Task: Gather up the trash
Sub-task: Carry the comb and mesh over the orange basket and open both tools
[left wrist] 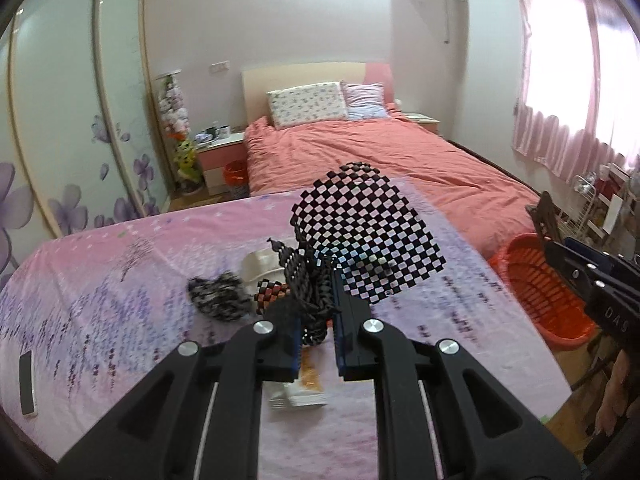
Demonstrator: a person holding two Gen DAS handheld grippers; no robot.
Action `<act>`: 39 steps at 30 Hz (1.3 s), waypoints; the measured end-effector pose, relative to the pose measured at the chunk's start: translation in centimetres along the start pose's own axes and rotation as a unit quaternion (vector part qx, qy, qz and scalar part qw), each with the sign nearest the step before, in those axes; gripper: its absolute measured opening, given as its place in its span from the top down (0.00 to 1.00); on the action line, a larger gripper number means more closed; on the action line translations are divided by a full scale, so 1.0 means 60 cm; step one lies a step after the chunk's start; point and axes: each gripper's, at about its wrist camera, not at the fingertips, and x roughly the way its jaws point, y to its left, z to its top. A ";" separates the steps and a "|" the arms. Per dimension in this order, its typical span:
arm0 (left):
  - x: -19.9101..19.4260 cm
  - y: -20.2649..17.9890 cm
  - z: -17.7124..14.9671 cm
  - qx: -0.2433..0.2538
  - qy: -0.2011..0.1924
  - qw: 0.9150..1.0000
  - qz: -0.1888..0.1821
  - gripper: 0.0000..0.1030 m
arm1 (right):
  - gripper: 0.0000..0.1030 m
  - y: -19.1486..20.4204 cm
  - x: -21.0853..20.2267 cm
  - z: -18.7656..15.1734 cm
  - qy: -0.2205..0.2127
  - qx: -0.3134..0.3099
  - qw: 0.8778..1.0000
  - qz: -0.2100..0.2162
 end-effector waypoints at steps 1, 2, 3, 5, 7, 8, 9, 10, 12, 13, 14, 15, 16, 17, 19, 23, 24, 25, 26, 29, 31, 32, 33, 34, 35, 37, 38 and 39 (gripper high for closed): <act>0.001 -0.010 0.003 0.003 0.000 1.000 -0.006 0.87 | 0.68 -0.007 -0.003 0.000 -0.002 0.003 1.000 -0.001; 0.002 -0.024 0.006 0.005 -0.001 1.000 -0.014 0.87 | 0.68 -0.015 -0.007 -0.001 -0.004 0.006 1.000 -0.002; 0.003 -0.033 0.007 0.007 -0.001 1.000 -0.018 0.87 | 0.68 -0.024 -0.010 -0.001 -0.006 0.009 1.000 -0.003; 0.007 -0.058 0.013 0.014 -0.001 0.999 -0.030 0.87 | 0.68 -0.039 -0.013 -0.001 -0.009 0.015 1.000 -0.007; 0.011 -0.080 0.016 0.018 -0.001 0.999 -0.043 0.87 | 0.68 -0.059 -0.017 -0.001 -0.013 0.023 1.000 -0.011; 0.014 -0.094 0.018 0.020 0.000 0.998 -0.052 0.87 | 0.68 -0.070 -0.019 -0.001 -0.015 0.028 0.999 -0.013; 0.016 -0.105 0.020 0.022 0.000 0.998 -0.058 0.87 | 0.68 -0.081 -0.021 -0.002 -0.017 0.032 0.999 -0.015; 0.017 -0.120 0.020 0.026 -0.001 0.997 -0.067 0.87 | 0.68 -0.094 -0.024 -0.002 -0.019 0.038 0.999 -0.019; 0.022 -0.148 0.021 0.033 0.000 0.996 -0.082 0.87 | 0.68 -0.119 -0.027 -0.003 -0.022 0.049 0.998 -0.027; 0.026 -0.164 0.022 0.037 0.001 0.995 -0.091 0.87 | 0.68 -0.136 -0.029 -0.003 -0.024 0.056 0.998 -0.034; 0.031 -0.182 0.023 0.041 0.002 0.994 -0.101 0.87 | 0.68 -0.145 -0.029 -0.006 -0.026 0.059 0.997 -0.039; 0.034 -0.196 0.024 0.045 0.003 0.993 -0.107 0.87 | 0.68 -0.156 -0.029 -0.006 -0.027 0.062 0.997 -0.045; 0.041 -0.214 0.024 0.050 0.006 0.992 -0.117 0.87 | 0.68 -0.169 -0.029 -0.006 -0.029 0.067 0.996 -0.052; 0.047 -0.231 0.024 0.054 0.008 0.991 -0.126 0.87 | 0.68 -0.182 -0.027 -0.006 -0.029 0.073 0.995 -0.058; 0.059 -0.260 0.024 0.061 0.013 0.988 -0.139 0.87 | 0.68 -0.209 -0.024 -0.007 -0.030 0.085 0.993 -0.070; 0.093 -0.327 0.023 0.077 0.026 0.982 -0.170 0.87 | 0.68 -0.252 -0.014 -0.013 -0.030 0.104 0.990 -0.092; 0.100 -0.340 0.023 0.080 0.029 0.981 -0.176 0.87 | 0.68 -0.266 -0.009 -0.015 -0.028 0.113 0.989 -0.096; 0.109 -0.354 0.024 0.083 0.032 0.979 -0.182 0.87 | 0.68 -0.273 -0.006 -0.016 -0.027 0.118 0.988 -0.098; 0.117 -0.368 0.023 0.087 0.036 0.978 -0.188 0.87 | 0.68 -0.284 -0.001 -0.018 -0.025 0.125 0.987 -0.101; 0.147 -0.413 0.020 0.098 0.051 0.972 -0.207 0.87 | 0.68 -0.312 0.010 -0.026 -0.020 0.143 0.984 -0.107; 0.161 -0.433 0.018 0.103 0.059 0.970 -0.214 0.87 | 0.68 -0.328 0.016 -0.030 -0.017 0.155 0.982 -0.108; 0.173 -0.447 0.014 0.108 0.065 0.968 -0.215 0.87 | 0.68 -0.335 0.020 -0.032 -0.014 0.162 0.981 -0.108; 0.181 -0.454 0.013 0.110 0.070 0.967 -0.217 0.86 | 0.68 -0.338 0.022 -0.034 -0.013 0.166 0.980 -0.108; 0.190 -0.464 0.011 0.114 0.076 0.966 -0.217 0.83 | 0.68 -0.345 0.027 -0.035 -0.011 0.172 0.979 -0.106; 0.201 -0.473 0.007 0.118 0.084 0.966 -0.215 0.78 | 0.68 -0.350 0.032 -0.037 -0.007 0.177 0.979 -0.104; 0.216 -0.483 0.005 0.123 0.091 0.966 -0.209 0.61 | 0.67 -0.360 0.045 -0.042 0.003 0.187 0.978 -0.098; 0.222 -0.485 0.001 0.123 0.092 0.967 -0.204 0.55 | 0.67 -0.366 0.055 -0.045 0.012 0.192 0.977 -0.094; 0.229 -0.484 -0.001 0.124 0.095 0.968 -0.197 0.55 | 0.63 -0.369 0.062 -0.049 0.018 0.195 0.976 -0.090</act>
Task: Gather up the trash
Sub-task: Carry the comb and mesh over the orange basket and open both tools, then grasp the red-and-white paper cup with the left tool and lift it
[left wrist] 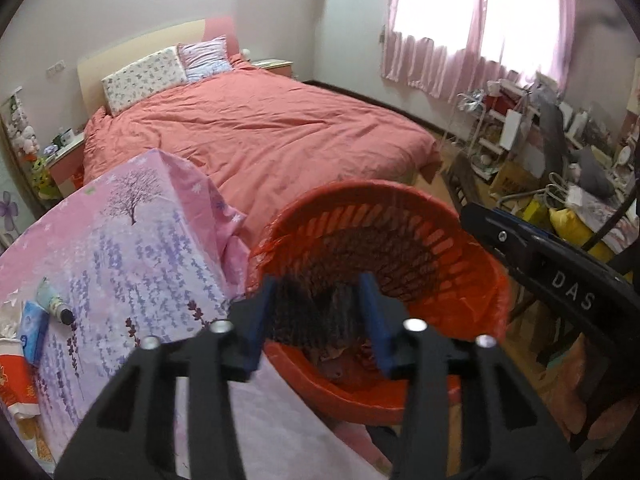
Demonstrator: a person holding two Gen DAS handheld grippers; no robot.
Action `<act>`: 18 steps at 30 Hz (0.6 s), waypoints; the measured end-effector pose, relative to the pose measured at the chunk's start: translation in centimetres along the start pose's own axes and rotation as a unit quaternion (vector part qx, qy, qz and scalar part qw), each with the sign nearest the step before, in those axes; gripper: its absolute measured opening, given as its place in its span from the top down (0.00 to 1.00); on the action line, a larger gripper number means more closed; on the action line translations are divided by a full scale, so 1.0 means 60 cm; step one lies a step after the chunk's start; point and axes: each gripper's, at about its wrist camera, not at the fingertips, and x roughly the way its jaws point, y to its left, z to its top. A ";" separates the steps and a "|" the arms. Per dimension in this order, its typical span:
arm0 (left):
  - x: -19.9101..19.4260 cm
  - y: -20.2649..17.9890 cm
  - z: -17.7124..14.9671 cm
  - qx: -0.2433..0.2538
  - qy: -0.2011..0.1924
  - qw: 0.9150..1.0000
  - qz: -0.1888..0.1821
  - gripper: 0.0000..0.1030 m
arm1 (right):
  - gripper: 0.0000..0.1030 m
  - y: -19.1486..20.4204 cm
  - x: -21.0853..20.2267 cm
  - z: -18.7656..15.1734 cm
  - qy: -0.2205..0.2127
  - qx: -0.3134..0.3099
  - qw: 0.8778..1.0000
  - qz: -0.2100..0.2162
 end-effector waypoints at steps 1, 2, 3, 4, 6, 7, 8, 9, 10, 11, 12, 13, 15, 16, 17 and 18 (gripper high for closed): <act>0.004 0.004 -0.002 -0.002 0.004 1.000 0.004 0.54 | 0.58 -0.003 0.010 -0.002 0.009 0.001 1.000 -0.001; 0.007 0.011 -0.004 -0.006 0.007 1.000 0.007 0.53 | 0.50 -0.002 0.015 -0.007 0.015 -0.001 1.000 -0.005; 0.008 0.019 -0.008 -0.011 0.010 1.000 0.014 0.53 | 0.45 -0.001 0.018 -0.012 0.017 -0.004 1.000 -0.011; 0.003 0.030 -0.013 -0.013 0.009 1.000 0.020 0.51 | 0.44 0.001 0.017 -0.016 0.018 -0.005 1.000 -0.014; -0.006 0.053 -0.025 -0.018 0.008 0.999 0.038 0.48 | 0.44 0.001 0.015 -0.023 0.019 -0.008 1.000 -0.017; -0.012 0.063 -0.031 -0.021 0.007 0.999 0.046 0.47 | 0.44 0.004 0.013 -0.027 0.021 -0.009 1.000 -0.017; -0.018 0.071 -0.034 -0.023 0.007 0.998 0.053 0.45 | 0.44 0.007 0.012 -0.032 0.024 -0.011 1.000 -0.017; -0.026 0.084 -0.043 -0.026 0.007 0.998 0.062 0.45 | 0.44 0.009 0.011 -0.033 0.025 -0.013 0.999 -0.018; -0.036 0.095 -0.052 -0.031 0.006 0.997 0.068 0.44 | 0.44 0.014 0.010 -0.037 0.026 -0.019 0.999 -0.019; -0.047 0.113 -0.061 -0.040 0.006 0.996 0.075 0.43 | 0.44 0.020 0.010 -0.039 0.027 -0.024 0.999 -0.022; -0.054 0.124 -0.067 -0.047 0.007 0.996 0.080 0.42 | 0.44 0.020 0.016 -0.037 0.029 -0.027 0.999 -0.023; -0.064 0.139 -0.076 -0.056 0.006 0.995 0.087 0.41 | 0.44 0.029 0.015 -0.041 0.032 -0.030 0.999 -0.022; -0.089 0.173 -0.096 -0.073 0.000 0.992 0.107 0.39 | 0.44 0.043 0.011 -0.048 0.036 -0.035 0.999 -0.019; -0.100 0.187 -0.103 -0.080 -0.003 0.990 0.117 0.36 | 0.44 0.046 0.013 -0.048 0.037 -0.039 0.998 -0.018; -0.117 0.210 -0.117 -0.091 -0.009 0.987 0.131 0.33 | 0.44 0.054 0.010 -0.053 0.038 -0.043 0.998 -0.017; -0.129 0.225 -0.126 -0.098 -0.012 0.985 0.142 0.32 | 0.44 0.058 0.012 -0.055 0.039 -0.047 0.998 -0.016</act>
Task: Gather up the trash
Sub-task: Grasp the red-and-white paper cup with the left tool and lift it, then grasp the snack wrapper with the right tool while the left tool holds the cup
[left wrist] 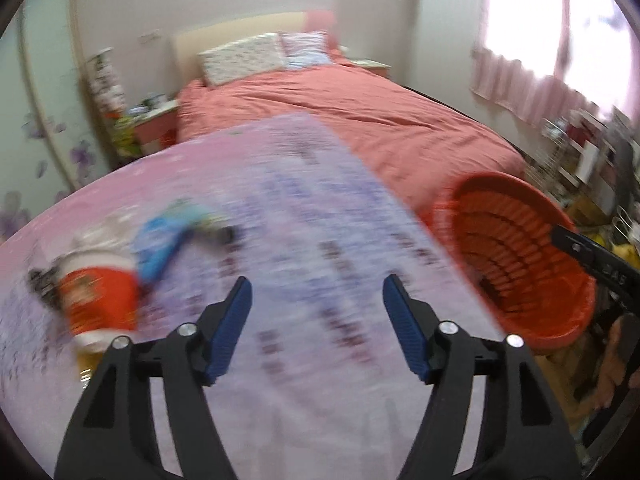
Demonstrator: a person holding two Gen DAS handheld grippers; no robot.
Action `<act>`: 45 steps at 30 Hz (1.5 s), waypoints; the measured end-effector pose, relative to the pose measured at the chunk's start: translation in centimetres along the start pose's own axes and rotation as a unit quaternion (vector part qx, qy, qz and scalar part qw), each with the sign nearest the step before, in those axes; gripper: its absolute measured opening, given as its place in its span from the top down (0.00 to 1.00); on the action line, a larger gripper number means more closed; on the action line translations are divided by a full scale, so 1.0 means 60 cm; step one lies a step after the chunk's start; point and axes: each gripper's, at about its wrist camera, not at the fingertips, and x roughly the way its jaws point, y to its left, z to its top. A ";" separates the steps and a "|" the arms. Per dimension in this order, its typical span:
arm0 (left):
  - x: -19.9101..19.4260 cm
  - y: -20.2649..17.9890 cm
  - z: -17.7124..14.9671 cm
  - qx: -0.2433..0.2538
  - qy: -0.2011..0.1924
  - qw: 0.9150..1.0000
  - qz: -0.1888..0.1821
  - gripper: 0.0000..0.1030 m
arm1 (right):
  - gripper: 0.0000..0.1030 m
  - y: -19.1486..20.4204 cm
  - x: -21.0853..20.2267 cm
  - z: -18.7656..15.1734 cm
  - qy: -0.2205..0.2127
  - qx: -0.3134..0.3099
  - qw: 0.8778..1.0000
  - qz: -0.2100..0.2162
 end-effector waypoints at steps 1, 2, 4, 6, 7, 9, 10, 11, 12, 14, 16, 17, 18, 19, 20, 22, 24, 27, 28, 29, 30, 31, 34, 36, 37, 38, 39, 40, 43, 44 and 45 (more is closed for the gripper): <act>-0.006 0.022 -0.006 -0.008 -0.002 1.000 0.012 0.31 | 0.44 0.012 0.000 -0.006 0.003 -0.009 1.000 0.002; -0.014 0.054 -0.014 -0.022 -0.004 0.999 0.031 0.30 | 0.44 0.022 -0.001 -0.011 0.005 -0.017 1.000 0.004; -0.023 0.100 -0.024 -0.046 -0.006 0.997 0.057 0.29 | 0.42 0.043 0.000 -0.021 0.010 -0.030 0.999 0.009; -0.032 0.144 -0.035 -0.068 -0.010 0.993 0.091 0.28 | 0.42 0.060 0.000 -0.030 0.015 -0.039 0.999 0.014; -0.034 0.165 -0.039 -0.078 -0.011 0.991 0.111 0.27 | 0.42 0.071 0.000 -0.035 0.019 -0.045 0.999 0.019; -0.033 0.201 -0.044 -0.098 -0.008 0.986 0.135 0.26 | 0.42 0.090 0.002 -0.044 0.024 -0.053 0.998 0.026; -0.031 0.213 -0.045 -0.106 -0.004 0.984 0.140 0.25 | 0.42 0.097 0.002 -0.048 0.027 -0.056 0.998 0.027; -0.025 0.223 -0.046 -0.112 0.002 0.983 0.146 0.25 | 0.42 0.104 0.004 -0.053 0.030 -0.059 0.997 0.030; -0.017 0.233 -0.047 -0.118 0.008 0.982 0.149 0.25 | 0.42 0.111 0.005 -0.056 0.034 -0.063 0.997 0.033; -0.001 0.237 -0.045 -0.117 0.021 0.981 0.155 0.24 | 0.42 0.123 0.005 -0.063 0.039 -0.067 0.996 0.036; 0.016 0.237 -0.042 -0.114 0.030 0.980 0.160 0.23 | 0.42 0.133 0.007 -0.067 0.044 -0.070 0.996 0.039; 0.024 0.236 -0.040 -0.112 0.034 0.979 0.165 0.21 | 0.42 0.137 0.008 -0.069 0.047 -0.071 0.996 0.041; 0.029 0.236 -0.041 -0.110 0.035 0.979 0.169 0.20 | 0.42 0.140 0.008 -0.071 0.049 -0.073 0.995 0.042; 0.035 0.231 -0.037 -0.106 0.036 0.978 0.176 0.18 | 0.42 0.144 0.008 -0.073 0.051 -0.075 0.995 0.043; 0.039 0.228 -0.036 -0.102 0.037 0.977 0.182 0.17 | 0.42 0.149 0.009 -0.075 0.053 -0.078 0.995 0.044; 0.045 0.220 -0.033 -0.093 0.038 0.977 0.188 0.17 | 0.42 0.160 0.012 -0.078 0.056 -0.082 0.994 0.046; 0.054 0.212 -0.029 -0.078 0.039 0.976 0.200 0.17 | 0.42 0.169 0.015 -0.082 0.060 -0.084 0.993 0.048; 0.060 0.211 -0.028 -0.074 0.038 0.977 0.196 0.28 | 0.42 0.183 0.017 -0.089 0.066 -0.086 0.993 0.055; 0.057 0.215 -0.030 -0.080 0.035 0.979 0.187 0.28 | 0.42 0.189 0.017 -0.090 0.068 -0.087 0.992 0.058; 0.049 0.221 -0.032 -0.088 0.031 0.980 0.176 0.29 | 0.42 0.194 0.016 -0.094 0.069 -0.089 0.992 0.061; 0.041 0.226 -0.034 -0.092 0.025 0.981 0.172 0.29 | 0.42 0.202 0.016 -0.096 0.071 -0.093 0.991 0.065; 0.032 0.232 -0.037 -0.095 0.020 0.981 0.168 0.29 | 0.42 0.207 0.016 -0.098 0.071 -0.095 0.991 0.067; -0.005 0.256 -0.050 -0.107 0.005 0.982 0.154 0.29 | 0.42 0.229 0.018 -0.106 0.076 -0.105 0.988 0.077; -0.033 0.277 -0.060 -0.116 -0.005 0.981 0.154 0.29 | 0.42 0.246 0.020 -0.112 0.081 -0.112 0.987 0.086; -0.043 0.286 -0.065 -0.121 -0.007 0.980 0.155 0.28 | 0.42 0.256 0.021 -0.116 0.084 -0.116 0.985 0.091; -0.054 0.303 -0.073 -0.130 -0.008 0.979 0.156 0.28 | 0.42 0.268 0.023 -0.120 0.088 -0.120 0.984 0.097; -0.061 0.316 -0.078 -0.136 -0.007 0.978 0.159 0.28 | 0.42 0.278 0.024 -0.124 0.091 -0.123 0.983 0.103; -0.065 0.328 -0.083 -0.140 -0.005 0.977 0.163 0.28 | 0.42 0.291 0.025 -0.129 0.094 -0.128 0.981 0.110; -0.064 0.368 -0.101 -0.156 0.010 0.970 0.184 0.28 | 0.42 0.333 0.024 -0.145 0.101 -0.145 0.976 0.130; -0.061 0.385 -0.110 -0.166 0.019 0.968 0.186 0.28 | 0.42 0.350 0.023 -0.150 0.102 -0.152 0.973 0.137; -0.060 0.395 -0.116 -0.172 0.025 0.967 0.188 0.28 | 0.42 0.369 0.020 -0.156 0.103 -0.161 0.971 0.146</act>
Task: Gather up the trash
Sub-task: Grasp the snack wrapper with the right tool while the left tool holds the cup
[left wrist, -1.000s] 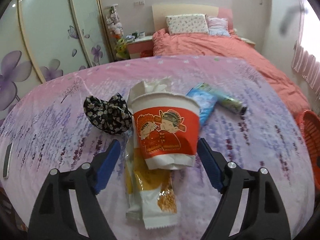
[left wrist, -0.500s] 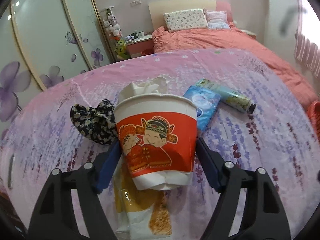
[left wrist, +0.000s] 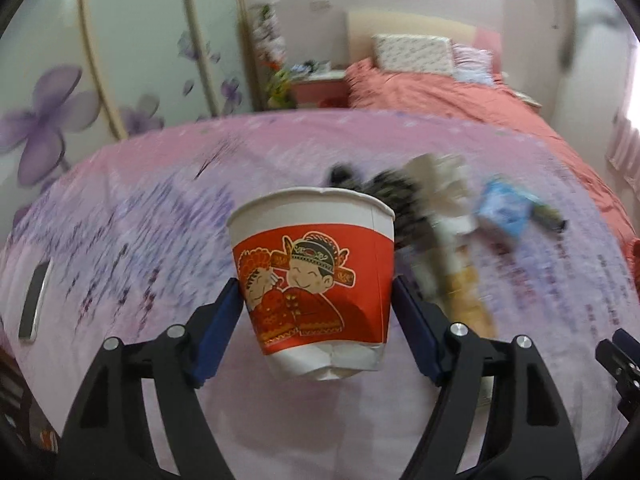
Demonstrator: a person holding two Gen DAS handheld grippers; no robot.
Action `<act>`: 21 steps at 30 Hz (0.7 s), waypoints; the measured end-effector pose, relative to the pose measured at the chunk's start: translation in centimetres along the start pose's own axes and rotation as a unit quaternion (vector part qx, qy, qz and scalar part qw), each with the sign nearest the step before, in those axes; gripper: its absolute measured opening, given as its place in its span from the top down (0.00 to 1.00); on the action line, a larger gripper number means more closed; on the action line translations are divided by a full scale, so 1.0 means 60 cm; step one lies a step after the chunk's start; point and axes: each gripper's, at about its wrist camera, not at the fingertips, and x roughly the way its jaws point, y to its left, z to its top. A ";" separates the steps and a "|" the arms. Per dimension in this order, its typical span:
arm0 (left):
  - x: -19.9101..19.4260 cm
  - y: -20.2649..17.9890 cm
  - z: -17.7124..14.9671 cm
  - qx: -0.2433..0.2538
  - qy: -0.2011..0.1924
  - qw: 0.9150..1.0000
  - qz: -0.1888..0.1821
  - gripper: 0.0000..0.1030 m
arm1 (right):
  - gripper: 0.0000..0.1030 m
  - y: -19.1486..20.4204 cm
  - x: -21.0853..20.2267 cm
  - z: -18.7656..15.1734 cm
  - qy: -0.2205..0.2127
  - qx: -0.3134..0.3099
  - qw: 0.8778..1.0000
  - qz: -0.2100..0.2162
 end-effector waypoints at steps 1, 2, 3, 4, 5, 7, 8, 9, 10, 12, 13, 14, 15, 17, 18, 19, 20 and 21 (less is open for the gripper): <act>0.009 0.013 -0.003 -0.005 0.007 1.000 0.006 0.28 | 0.42 0.011 0.002 0.000 0.000 -0.006 1.000 0.004; 0.017 0.024 -0.006 -0.008 0.014 1.000 0.013 0.28 | 0.42 0.027 0.004 0.000 0.001 -0.014 1.000 0.010; 0.024 0.032 -0.009 -0.011 0.019 1.000 0.016 0.28 | 0.42 0.038 0.006 0.000 0.001 -0.020 1.000 0.015; 0.032 0.040 -0.010 -0.014 0.025 0.999 0.018 0.28 | 0.42 0.052 0.009 0.001 0.002 -0.025 0.999 0.021; 0.036 0.048 -0.013 -0.017 0.029 0.999 0.019 0.28 | 0.42 0.064 0.013 0.002 0.004 -0.027 0.999 0.027; 0.041 0.060 -0.011 -0.021 0.027 0.999 0.020 0.28 | 0.42 0.084 0.018 0.005 0.007 -0.029 0.999 0.040; 0.043 0.063 -0.008 -0.017 0.027 0.999 0.027 0.28 | 0.42 0.095 0.022 0.007 0.010 -0.028 0.998 0.048; 0.044 0.069 -0.008 -0.016 0.027 0.999 0.027 0.28 | 0.42 0.106 0.024 0.008 0.011 -0.029 0.998 0.054; 0.045 0.072 -0.006 -0.016 0.026 0.999 0.026 0.28 | 0.42 0.119 0.029 0.011 0.014 -0.030 0.997 0.063; 0.048 0.076 -0.007 -0.014 0.022 0.999 0.024 0.27 | 0.42 0.136 0.033 0.013 0.016 -0.031 0.997 0.073; 0.049 0.077 -0.008 -0.013 0.021 0.999 0.023 0.27 | 0.42 0.147 0.039 0.015 0.018 -0.032 0.996 0.079; 0.050 0.078 -0.008 -0.015 0.022 0.999 0.020 0.27 | 0.42 0.159 0.045 0.017 0.020 -0.034 0.996 0.083; 0.052 0.082 -0.007 -0.019 0.023 0.999 0.016 0.27 | 0.42 0.166 0.050 0.018 0.021 -0.036 0.996 0.084; 0.053 0.086 -0.009 -0.025 0.026 0.999 0.010 0.26 | 0.42 0.182 0.065 0.021 0.029 -0.040 0.995 0.085; 0.056 0.090 -0.010 -0.031 0.032 0.999 0.006 0.26 | 0.42 0.188 0.073 0.023 0.034 -0.041 0.995 0.084; 0.063 0.094 -0.010 -0.036 0.041 0.998 0.002 0.27 | 0.42 0.194 0.081 0.023 0.039 -0.042 0.995 0.084; 0.074 0.101 -0.011 -0.045 0.058 0.997 -0.002 0.27 | 0.42 0.199 0.090 0.024 0.044 -0.044 0.995 0.080; 0.075 0.108 -0.010 -0.053 0.055 0.997 -0.007 0.29 | 0.43 0.202 0.094 0.022 0.045 -0.047 0.995 0.076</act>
